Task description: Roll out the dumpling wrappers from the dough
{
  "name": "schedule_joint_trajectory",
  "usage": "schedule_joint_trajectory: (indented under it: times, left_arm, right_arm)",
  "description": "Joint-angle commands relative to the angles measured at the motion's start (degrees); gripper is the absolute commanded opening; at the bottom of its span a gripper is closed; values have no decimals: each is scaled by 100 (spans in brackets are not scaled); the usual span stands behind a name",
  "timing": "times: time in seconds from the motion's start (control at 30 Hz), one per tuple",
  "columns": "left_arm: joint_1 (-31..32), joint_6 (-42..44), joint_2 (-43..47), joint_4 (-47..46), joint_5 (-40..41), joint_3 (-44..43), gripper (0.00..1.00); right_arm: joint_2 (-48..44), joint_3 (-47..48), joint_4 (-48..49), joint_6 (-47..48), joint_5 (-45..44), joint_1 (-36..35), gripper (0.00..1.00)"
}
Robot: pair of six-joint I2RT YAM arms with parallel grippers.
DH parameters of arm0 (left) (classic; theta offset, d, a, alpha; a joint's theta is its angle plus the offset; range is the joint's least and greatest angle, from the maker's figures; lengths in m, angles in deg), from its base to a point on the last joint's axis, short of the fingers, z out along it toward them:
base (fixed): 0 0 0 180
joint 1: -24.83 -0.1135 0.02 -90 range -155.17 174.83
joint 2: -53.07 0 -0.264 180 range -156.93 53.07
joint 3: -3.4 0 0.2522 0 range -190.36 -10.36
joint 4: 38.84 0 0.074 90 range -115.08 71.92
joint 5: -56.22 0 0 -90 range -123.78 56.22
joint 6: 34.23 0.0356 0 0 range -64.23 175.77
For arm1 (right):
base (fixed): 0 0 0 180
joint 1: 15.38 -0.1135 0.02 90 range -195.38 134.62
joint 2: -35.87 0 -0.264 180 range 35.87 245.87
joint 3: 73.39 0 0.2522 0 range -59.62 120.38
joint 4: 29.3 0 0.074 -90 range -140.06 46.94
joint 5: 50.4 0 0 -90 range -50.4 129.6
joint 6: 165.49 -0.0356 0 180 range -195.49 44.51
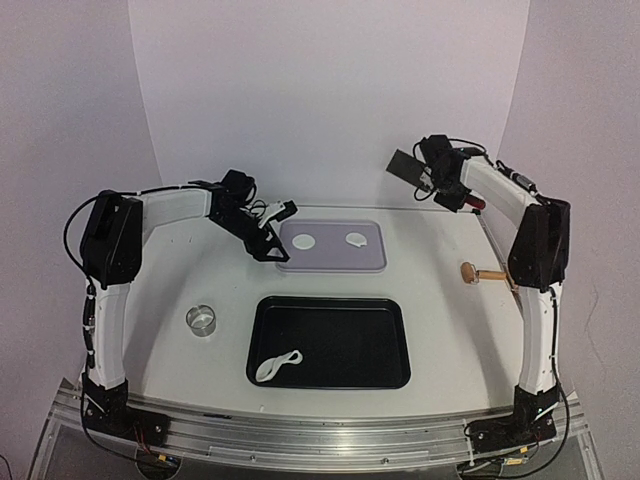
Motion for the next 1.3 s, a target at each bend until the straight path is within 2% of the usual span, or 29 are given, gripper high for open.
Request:
schedule_joint_trajectory:
  times: [0.0, 0.1, 0.27, 0.57, 0.83, 0.87, 1.03, 1.23, 1.27]
  left_arm:
    - [-73, -104, 613, 85, -5, -181, 71]
    - [-125, -213, 743, 94, 115, -104, 71]
    - [-209, -350, 914, 163, 316, 29, 72]
    - [-328, -424, 1242, 187, 455, 456, 74]
    - [-431, -440, 1401, 195, 505, 624, 75]
    - [-432, -441, 1400, 196, 504, 623, 75]
    - [-431, -450, 1409, 194, 499, 635, 75]
    - [-436, -467, 1449, 241, 469, 573, 76]
    - [-436, -498, 1475, 249, 493, 563, 77]
  right_arm:
    - [368, 541, -3016, -4045, 2498, 222, 0]
    - [253, -51, -3081, -4967, 3576, 231, 0]
    - [-27, -880, -3026, -5710, 3901, 228, 0]
    - [42, -1731, -3076, -5988, 4682, 231, 0]
    - [264, -1693, -3245, -5961, 4817, 230, 0]
    - [276, -1658, -3273, -5954, 4781, 230, 2]
    - [247, -1551, -3363, -5885, 4501, 233, 35]
    - [72, -1197, -3441, -5764, 4337, 230, 57]
    - [-2, -1035, -3452, -5724, 4341, 225, 66]
